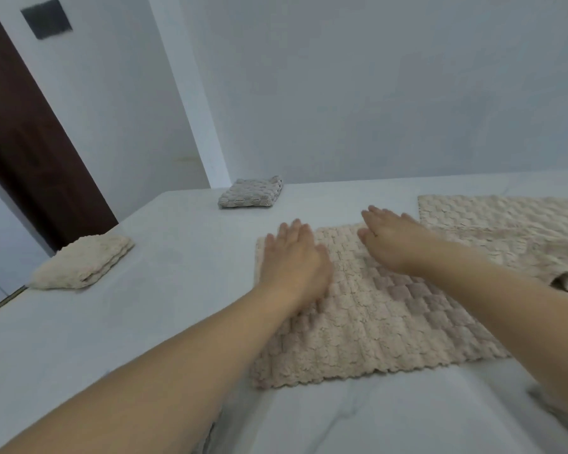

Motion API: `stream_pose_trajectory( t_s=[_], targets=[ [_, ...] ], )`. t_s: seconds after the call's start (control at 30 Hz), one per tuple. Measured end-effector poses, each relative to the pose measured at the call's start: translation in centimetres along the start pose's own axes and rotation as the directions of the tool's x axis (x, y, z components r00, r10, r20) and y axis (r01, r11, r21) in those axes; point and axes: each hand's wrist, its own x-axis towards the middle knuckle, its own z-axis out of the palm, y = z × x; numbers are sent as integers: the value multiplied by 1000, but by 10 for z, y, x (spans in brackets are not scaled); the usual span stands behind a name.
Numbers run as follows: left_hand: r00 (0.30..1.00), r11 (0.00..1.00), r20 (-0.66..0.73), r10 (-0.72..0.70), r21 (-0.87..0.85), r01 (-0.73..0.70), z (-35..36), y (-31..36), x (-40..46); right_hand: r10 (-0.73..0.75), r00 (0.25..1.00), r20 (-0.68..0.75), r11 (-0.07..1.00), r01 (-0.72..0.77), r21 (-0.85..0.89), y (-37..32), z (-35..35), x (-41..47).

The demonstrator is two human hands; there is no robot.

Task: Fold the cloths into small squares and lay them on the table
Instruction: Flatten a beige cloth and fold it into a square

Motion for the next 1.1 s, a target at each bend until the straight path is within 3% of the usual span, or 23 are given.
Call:
stream_pose_trajectory(
  t_s=[0.1,0.3,0.37,0.43,0.5,0.57,1.1],
  targets=[
    [992,997,108,62,-45,-58,18,7,-33,-81,992,100,997,81,7,-6,23,-35],
    [969,990,202,-143,30,139,7,-29,-42,86,989,117,996,-81,-48,29,24,-61],
    [953,975,207,-223,51,217,1,-24,-47,71,996,61,996,-67,-54,19,19,-67],
    [966,984,191,-172,-4,176,-2,-5,-57,-14,1000,10,1000,14,-25,2,21,-77],
    [985,999,172,-27,-33,34,4,17,-77,-77,997,21,997,77,-8,-8,29,-89],
    [986,998,160,48,-35,-43,13,21,-99,-59,997,49,998,59,0,-3,39,-101],
    [995,1000,98,-21,-19,23,16,12,-111,-3,1000,-20,1000,3,5,11,41,-110]
  ],
)
